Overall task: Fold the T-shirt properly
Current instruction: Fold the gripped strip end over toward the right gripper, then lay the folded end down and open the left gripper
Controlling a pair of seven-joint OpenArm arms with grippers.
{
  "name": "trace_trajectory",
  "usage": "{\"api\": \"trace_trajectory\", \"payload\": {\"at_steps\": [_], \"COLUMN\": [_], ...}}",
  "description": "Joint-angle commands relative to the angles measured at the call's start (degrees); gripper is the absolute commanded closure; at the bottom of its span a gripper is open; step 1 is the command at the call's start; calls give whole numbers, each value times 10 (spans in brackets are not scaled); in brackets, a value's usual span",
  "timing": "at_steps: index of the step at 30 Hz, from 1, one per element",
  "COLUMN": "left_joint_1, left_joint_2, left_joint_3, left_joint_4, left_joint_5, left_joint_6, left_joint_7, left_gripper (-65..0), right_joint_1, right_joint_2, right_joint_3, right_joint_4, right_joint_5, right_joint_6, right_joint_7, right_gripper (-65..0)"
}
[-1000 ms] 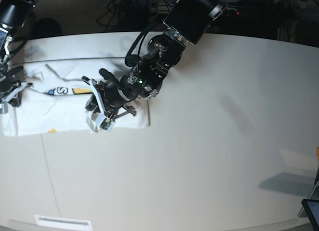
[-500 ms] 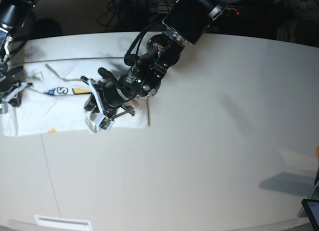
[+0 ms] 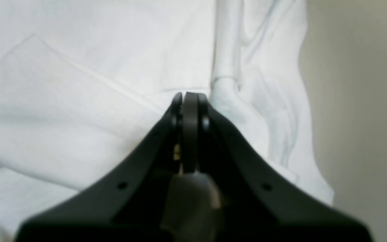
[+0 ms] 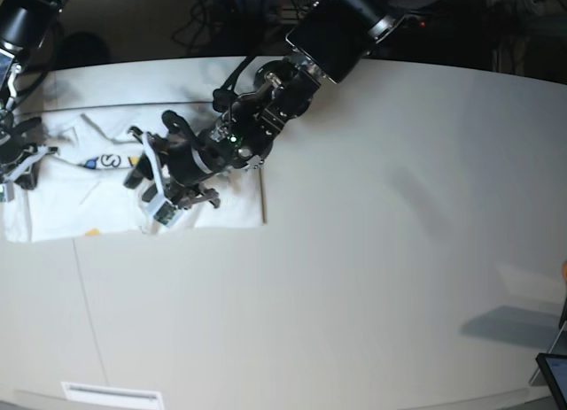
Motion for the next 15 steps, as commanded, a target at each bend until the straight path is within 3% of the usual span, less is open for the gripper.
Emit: {"api": "trace_trajectory", "payload": {"at_steps": [1, 4, 6, 9, 13, 15], "left_joint_1": [-17, -38, -49, -66, -64, -53], "left_joint_2": [9, 9, 9, 9, 9, -4], "left_joint_3": [5, 10, 9, 9, 10, 13], "left_joint_4": [9, 9, 9, 19, 58, 89], "left_joint_5": [-25, -96, -126, -132, -119, -74], "left_joint_6": [-3, -10, -43, -70, -50, -16], "left_joint_7": [-17, -53, -78, -83, -81, -80], "left_gripper": [-297, -316, -316, -311, -304, -239], "right_joint_1": [-6, -7, -7, -13, -16, -16], "right_joint_2": [6, 6, 6, 6, 7, 7], "right_joint_3": [-1, -1, -1, -1, -1, -1], "right_joint_4": [-6, -6, -6, -6, -6, -6], "right_joint_5": [-33, -33, -33, -33, -33, -33], "right_joint_6": [0, 0, 0, 0, 0, 0], "right_joint_7": [-53, -53, -53, -53, -53, -53], "right_gripper": [-3, -3, -3, -3, -3, -3]}}
